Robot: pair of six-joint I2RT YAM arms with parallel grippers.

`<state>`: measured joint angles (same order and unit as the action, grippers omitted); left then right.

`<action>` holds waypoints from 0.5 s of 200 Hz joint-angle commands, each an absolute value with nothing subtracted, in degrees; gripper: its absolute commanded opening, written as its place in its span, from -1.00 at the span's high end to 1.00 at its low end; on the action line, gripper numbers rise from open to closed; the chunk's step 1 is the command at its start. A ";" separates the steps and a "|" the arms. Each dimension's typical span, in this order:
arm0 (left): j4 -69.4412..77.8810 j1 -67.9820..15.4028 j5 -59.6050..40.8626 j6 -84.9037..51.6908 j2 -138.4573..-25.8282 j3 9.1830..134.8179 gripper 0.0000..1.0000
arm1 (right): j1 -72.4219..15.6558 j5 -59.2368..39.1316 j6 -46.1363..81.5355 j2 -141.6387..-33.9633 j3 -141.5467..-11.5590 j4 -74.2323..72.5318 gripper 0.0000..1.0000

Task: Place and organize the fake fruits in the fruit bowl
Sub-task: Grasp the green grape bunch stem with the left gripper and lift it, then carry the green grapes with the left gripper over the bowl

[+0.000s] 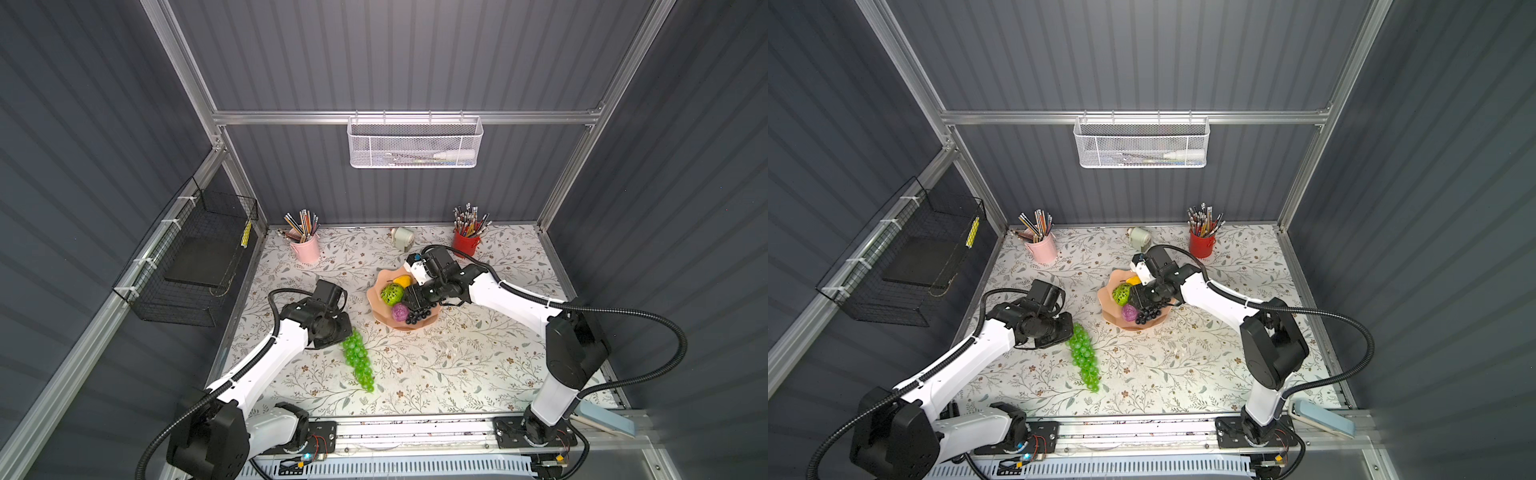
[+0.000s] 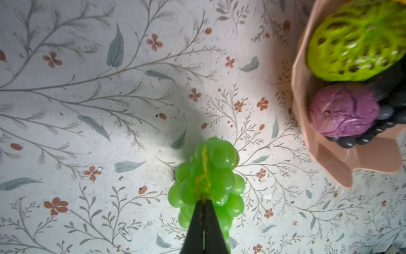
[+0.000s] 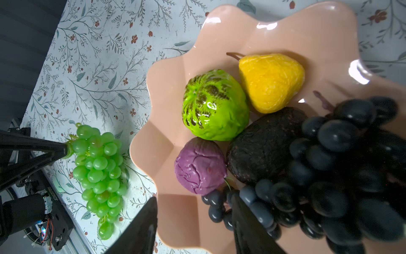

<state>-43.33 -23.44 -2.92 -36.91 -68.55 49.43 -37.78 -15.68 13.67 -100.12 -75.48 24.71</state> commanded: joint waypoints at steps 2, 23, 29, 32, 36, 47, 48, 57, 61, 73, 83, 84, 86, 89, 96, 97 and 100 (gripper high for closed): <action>-47.32 -22.98 -3.49 -36.71 -69.00 53.51 1.00 | -37.88 -13.42 13.19 -97.89 -74.39 23.86 -0.11; -49.22 -22.94 -4.49 -36.44 -69.64 56.19 1.00 | -37.50 -13.27 13.44 -96.49 -73.41 22.80 -0.11; -49.62 -22.94 -4.86 -36.32 -69.78 57.17 1.00 | -37.32 -13.30 13.68 -95.98 -73.17 22.54 -0.11; -49.87 -22.94 -5.06 -36.30 -69.95 57.63 1.00 | -37.13 -13.37 13.83 -95.71 -73.01 22.57 -0.11; -50.18 -22.96 -5.37 -36.23 -70.08 58.32 1.00 | -36.97 -13.57 13.99 -95.42 -72.79 22.54 -0.11; -50.67 -22.99 -6.50 -36.04 -70.60 60.40 1.00 | -35.97 -14.29 14.71 -94.39 -72.10 20.56 -0.11; -50.69 -22.96 -6.59 -35.99 -70.63 60.61 1.00 | -35.83 -14.40 14.74 -94.26 -72.04 20.48 -0.11; -50.96 -22.99 -7.63 -35.83 -71.20 62.46 1.00 | -34.61 -15.34 15.25 -93.43 -71.29 19.78 -0.10; -51.10 -22.96 -8.12 -35.73 -71.54 63.36 1.00 | -34.00 -15.80 15.57 -92.98 -70.97 19.41 -0.10; -51.71 -23.03 -9.94 -35.29 -72.77 66.16 1.00 | -32.08 -16.87 16.14 -91.60 -69.76 18.18 -0.10; -52.42 -23.03 -11.61 -35.11 -73.89 68.40 1.00 | -30.30 -17.85 16.55 -90.51 -68.91 17.18 -0.10; -52.53 -23.03 -11.74 -35.09 -73.99 68.61 1.00 | -30.18 -17.98 16.58 -90.39 -68.86 17.16 -0.10; -52.68 -23.03 -11.99 -35.10 -74.22 69.14 1.00 | -29.82 -18.12 16.65 -90.21 -68.61 17.03 -0.10; -52.87 -23.03 -12.47 -35.09 -74.53 69.78 1.00 | -29.27 -18.35 16.76 -90.00 -68.34 16.76 -0.09; -53.01 -23.03 -13.52 -35.06 -75.15 71.17 1.00 | -28.21 -18.63 17.06 -89.29 -67.77 16.17 -0.09; -53.01 -23.03 -13.66 -35.15 -75.23 71.44 1.00 | -28.04 -18.63 17.06 -89.20 -67.68 16.04 -0.09; -53.00 -23.03 -14.10 -35.20 -75.45 72.04 1.00 | -27.70 -18.64 17.13 -88.97 -67.41 15.74 -0.09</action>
